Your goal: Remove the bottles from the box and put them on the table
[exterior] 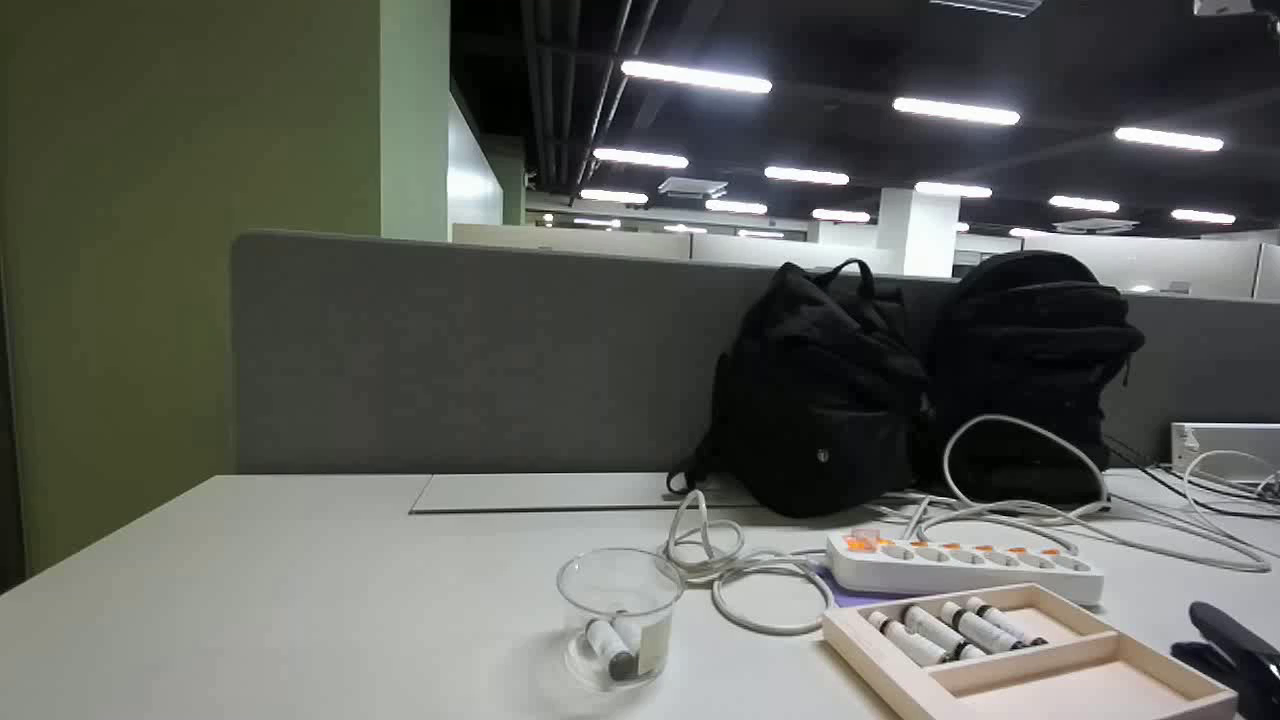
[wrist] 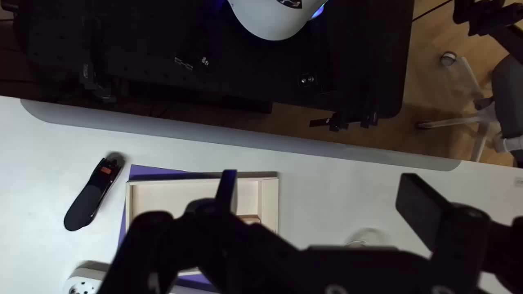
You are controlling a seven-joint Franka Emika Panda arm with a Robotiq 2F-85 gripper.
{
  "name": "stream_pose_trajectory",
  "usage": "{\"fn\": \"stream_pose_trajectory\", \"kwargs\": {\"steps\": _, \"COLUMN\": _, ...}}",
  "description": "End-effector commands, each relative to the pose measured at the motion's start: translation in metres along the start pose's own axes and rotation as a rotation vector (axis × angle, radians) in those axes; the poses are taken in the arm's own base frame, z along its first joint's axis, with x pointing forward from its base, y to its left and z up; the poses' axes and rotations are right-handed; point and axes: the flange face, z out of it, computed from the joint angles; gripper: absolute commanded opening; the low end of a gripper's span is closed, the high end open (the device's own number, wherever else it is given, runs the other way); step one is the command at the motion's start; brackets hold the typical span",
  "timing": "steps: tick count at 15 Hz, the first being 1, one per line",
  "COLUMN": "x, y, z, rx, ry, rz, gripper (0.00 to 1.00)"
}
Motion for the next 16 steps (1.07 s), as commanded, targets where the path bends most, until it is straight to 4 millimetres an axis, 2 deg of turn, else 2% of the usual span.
{"fn": "stream_pose_trajectory", "kwargs": {"steps": 1, "x": 0.0, "y": 0.0, "z": 0.0, "rx": 0.0, "ry": 0.001, "rz": 0.0, "gripper": 1.0}}
{"fn": "stream_pose_trajectory", "kwargs": {"steps": 7, "x": 0.0, "y": 0.0, "z": -0.001, "rx": -0.001, "ry": 0.003, "rz": 0.0, "gripper": 1.0}}
{"fn": "stream_pose_trajectory", "kwargs": {"steps": 9, "x": 0.014, "y": 0.005, "z": 0.008, "rx": -0.058, "ry": 0.036, "rz": -0.066, "gripper": 1.0}}
{"fn": "stream_pose_trajectory", "kwargs": {"steps": 11, "x": 0.034, "y": 0.01, "z": 0.027, "rx": -0.114, "ry": 0.072, "rz": -0.153, "gripper": 1.0}}
{"fn": "stream_pose_trajectory", "kwargs": {"steps": 16, "x": 0.098, "y": 0.026, "z": 0.099, "rx": -0.187, "ry": 0.068, "rz": -0.274, "gripper": 1.0}}
